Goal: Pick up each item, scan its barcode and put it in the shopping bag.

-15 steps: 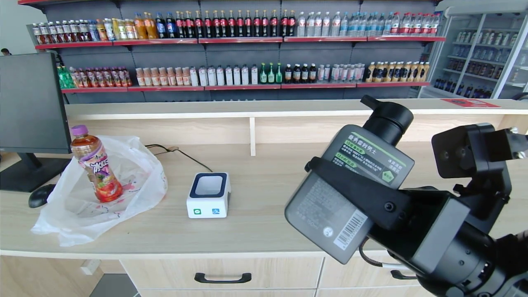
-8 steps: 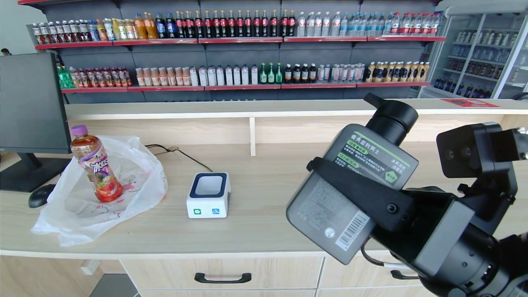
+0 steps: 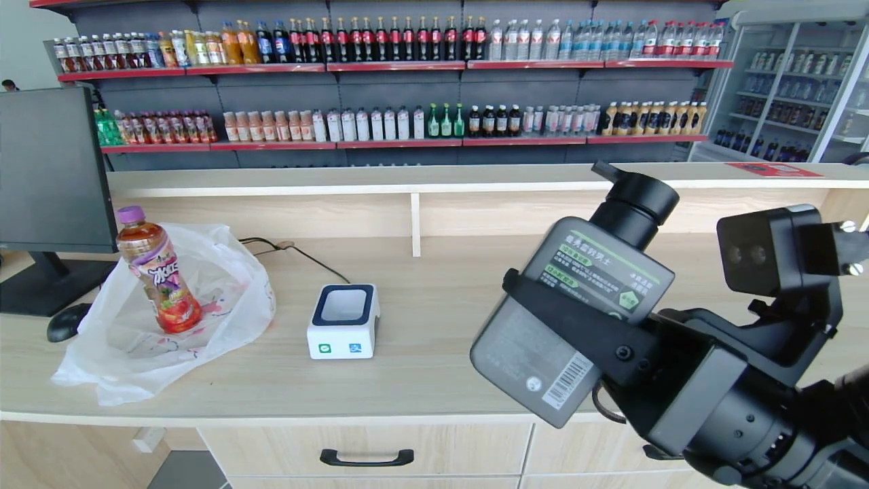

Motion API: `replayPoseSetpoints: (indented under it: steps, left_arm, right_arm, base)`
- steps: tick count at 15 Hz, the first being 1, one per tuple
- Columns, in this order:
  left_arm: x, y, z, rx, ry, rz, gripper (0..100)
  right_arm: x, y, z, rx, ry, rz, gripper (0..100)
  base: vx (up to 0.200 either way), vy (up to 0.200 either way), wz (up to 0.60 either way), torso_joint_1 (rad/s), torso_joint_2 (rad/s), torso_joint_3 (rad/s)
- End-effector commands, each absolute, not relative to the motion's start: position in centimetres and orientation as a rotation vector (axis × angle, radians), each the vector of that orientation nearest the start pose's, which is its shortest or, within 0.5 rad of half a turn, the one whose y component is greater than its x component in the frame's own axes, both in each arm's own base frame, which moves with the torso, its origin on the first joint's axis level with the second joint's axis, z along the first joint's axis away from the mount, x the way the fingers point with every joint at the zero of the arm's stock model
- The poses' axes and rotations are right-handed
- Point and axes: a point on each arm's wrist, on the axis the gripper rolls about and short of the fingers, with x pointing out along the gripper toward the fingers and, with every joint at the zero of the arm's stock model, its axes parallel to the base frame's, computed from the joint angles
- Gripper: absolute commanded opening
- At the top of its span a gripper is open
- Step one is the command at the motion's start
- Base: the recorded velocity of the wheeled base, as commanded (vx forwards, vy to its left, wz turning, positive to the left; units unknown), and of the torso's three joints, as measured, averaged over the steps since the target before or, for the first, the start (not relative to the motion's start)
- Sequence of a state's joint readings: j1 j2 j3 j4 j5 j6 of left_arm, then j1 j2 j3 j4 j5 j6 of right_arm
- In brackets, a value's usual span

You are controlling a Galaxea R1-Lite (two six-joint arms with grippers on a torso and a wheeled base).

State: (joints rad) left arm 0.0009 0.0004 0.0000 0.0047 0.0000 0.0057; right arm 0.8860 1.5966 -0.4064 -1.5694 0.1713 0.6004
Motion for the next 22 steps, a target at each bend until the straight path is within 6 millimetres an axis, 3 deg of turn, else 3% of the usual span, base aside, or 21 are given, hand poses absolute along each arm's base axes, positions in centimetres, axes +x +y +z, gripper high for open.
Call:
replayPoseSetpoints:
  steps: [1,6,9,11,13,16,19,22]
  left_arm:
    - [-2.3,0.0,7.5,0.006,0.005,0.002,100]
    - [-2.3,0.0,7.5,0.006,0.005,0.002,100]
    - [-2.3,0.0,7.5,0.006,0.005,0.002,100]
    - [-2.3,0.0,7.5,0.009,0.006,0.000,100]
    - [-2.3,0.0,7.5,0.009,0.008,0.000,100]
    - [-2.3,0.0,7.5,0.005,0.008,0.002,100]
    - [-2.3,0.0,7.5,0.003,0.008,0.002,100]
    - [-2.3,0.0,7.5,-0.005,0.006,0.003,100]
  right_arm:
    - [16.0,18.3,19.4,0.617,-0.045,1.088,0]
    - [18.3,14.7,16.5,0.327,-0.081,0.877,0]
    - [19.3,10.3,14.3,0.125,-0.072,0.495,0]
    - [19.4,9.9,14.6,0.117,-0.097,0.309,0]
    - [19.8,8.8,15.1,0.107,-0.124,0.232,0]
    - [20.4,8.3,15.5,0.104,-0.147,0.196,0]
    - [21.7,8.8,15.5,0.105,-0.150,0.197,0]
    - [21.7,9.0,15.2,0.101,-0.136,0.204,0]
  base:
    - [0.000,0.000,0.00,0.000,0.00,0.000]
    - [0.000,0.000,0.00,0.000,0.00,0.000]
    - [0.000,0.000,0.00,0.000,0.00,0.000]
    - [0.000,0.000,0.00,0.000,0.00,0.000]
    - [0.000,0.000,0.00,0.000,0.00,0.000]
    - [0.000,0.000,0.00,0.000,0.00,0.000]
    - [0.000,0.200,0.00,0.004,0.00,0.002]
    - [0.000,0.200,0.00,0.004,0.00,0.002]
